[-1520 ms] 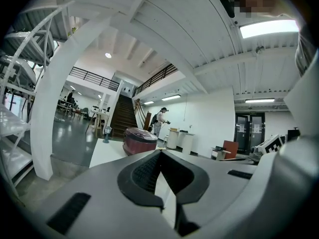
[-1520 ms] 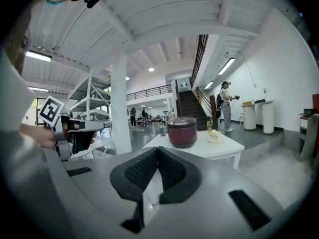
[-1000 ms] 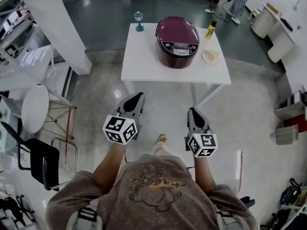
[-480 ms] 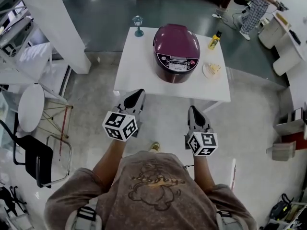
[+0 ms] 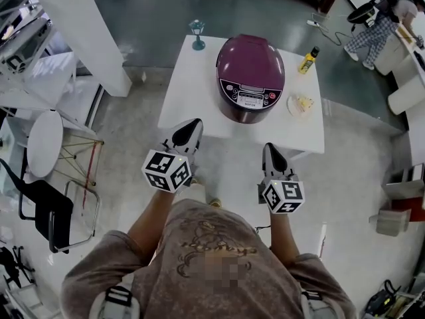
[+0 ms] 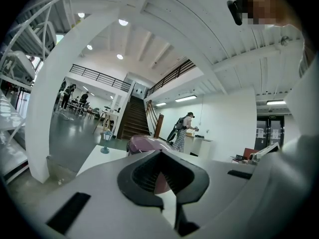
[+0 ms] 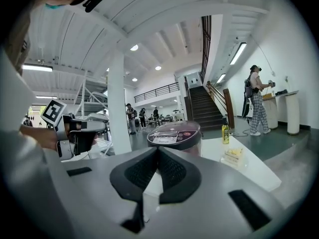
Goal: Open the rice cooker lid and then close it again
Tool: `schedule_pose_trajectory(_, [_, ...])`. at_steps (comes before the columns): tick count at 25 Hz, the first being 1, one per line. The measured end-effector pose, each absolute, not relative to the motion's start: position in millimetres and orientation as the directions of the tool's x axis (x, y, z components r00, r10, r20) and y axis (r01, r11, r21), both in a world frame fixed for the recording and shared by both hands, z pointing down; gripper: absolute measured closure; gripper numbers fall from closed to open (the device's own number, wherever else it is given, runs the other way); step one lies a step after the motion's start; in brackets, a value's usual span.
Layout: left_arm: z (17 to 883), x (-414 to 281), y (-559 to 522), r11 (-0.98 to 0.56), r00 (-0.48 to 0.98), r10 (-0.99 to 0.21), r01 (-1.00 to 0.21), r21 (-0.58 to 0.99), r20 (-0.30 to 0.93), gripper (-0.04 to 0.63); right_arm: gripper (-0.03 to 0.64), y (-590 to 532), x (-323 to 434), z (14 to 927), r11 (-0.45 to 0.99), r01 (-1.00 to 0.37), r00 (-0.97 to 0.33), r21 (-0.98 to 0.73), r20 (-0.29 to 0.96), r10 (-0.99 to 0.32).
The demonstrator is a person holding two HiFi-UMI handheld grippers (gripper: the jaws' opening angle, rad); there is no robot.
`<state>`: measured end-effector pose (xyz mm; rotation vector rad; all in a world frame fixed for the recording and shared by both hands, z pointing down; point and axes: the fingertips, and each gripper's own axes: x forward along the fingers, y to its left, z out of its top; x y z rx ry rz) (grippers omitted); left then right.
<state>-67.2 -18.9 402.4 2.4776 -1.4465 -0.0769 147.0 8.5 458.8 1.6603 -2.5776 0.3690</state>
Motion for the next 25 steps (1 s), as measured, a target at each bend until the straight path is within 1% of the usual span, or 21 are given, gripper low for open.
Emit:
schedule_pose_trajectory(13, [403, -61, -95, -0.513, 0.544, -0.836, -0.822, 0.248, 0.075, 0.575, 0.615, -53, 150, 459, 0.353, -0.922, -0.378, -0.161, 0.173, -0.909])
schedule_pose_trajectory(25, [407, -58, -175, -0.551, 0.584, -0.807, -0.797, 0.246, 0.086, 0.575, 0.614, -116, 144, 459, 0.335, -0.928, -0.361, -0.161, 0.177, -0.916])
